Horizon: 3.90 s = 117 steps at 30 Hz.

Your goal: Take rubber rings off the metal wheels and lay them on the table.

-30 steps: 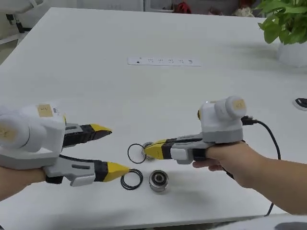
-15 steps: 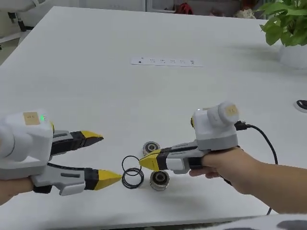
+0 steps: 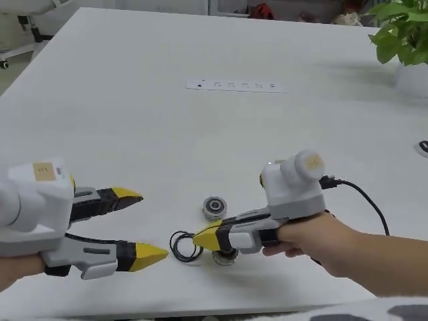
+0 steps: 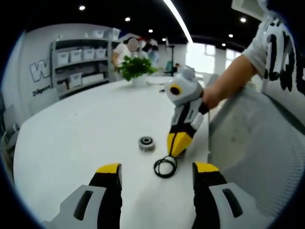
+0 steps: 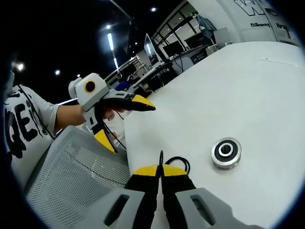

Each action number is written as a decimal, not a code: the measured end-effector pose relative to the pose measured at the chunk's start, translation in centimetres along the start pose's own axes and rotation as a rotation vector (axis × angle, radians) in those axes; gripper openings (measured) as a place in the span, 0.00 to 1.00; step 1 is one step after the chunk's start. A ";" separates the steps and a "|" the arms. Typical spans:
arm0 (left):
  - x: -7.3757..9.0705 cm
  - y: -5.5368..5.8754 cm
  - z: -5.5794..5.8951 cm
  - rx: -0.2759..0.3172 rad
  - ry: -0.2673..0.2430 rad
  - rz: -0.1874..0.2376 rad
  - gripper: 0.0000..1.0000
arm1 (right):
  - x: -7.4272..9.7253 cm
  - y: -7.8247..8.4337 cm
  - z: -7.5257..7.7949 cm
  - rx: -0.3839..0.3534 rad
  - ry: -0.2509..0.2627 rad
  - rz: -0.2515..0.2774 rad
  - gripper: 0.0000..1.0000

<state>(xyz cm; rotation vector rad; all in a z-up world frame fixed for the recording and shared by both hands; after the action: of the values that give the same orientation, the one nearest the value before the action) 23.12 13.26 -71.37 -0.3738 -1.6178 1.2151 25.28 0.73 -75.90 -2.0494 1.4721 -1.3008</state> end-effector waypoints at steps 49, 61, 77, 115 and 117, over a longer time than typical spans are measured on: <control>1.7 -2.0 0.7 -0.016 -0.023 0.020 0.63 | 7.9 -2.9 -0.2 0.127 0.175 0.151 0.28; 2.6 -2.8 1.1 -0.031 -0.056 0.031 0.67 | 11.5 -1.5 -0.6 0.227 0.256 0.140 0.41; 3.8 -1.9 1.6 -0.004 -0.121 0.035 0.69 | 13.3 1.7 -0.8 0.373 0.370 0.055 0.46; 6.5 -1.1 3.1 0.048 -0.213 0.072 0.69 | 14.1 3.5 -1.8 0.409 0.392 0.035 0.53; 6.6 -1.1 3.0 0.051 -0.219 0.072 0.69 | 14.1 3.4 -1.7 0.410 0.393 0.037 0.53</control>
<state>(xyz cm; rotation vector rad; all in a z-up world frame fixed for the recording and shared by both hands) 18.10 16.01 -66.79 -0.2759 -1.7680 1.3881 22.76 -12.57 -70.36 -1.5594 1.2392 -1.8857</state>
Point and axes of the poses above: the centre of the closed fingertips' face, and the gripper's own axes: x roughly backward along the fingers, z roughly to its right, y roughly out of its underside, the point moved 5 cm from there along x, roughly backward along the fingers, and after that the axes turned 5 degrees about -z, right-handed, at the moved point
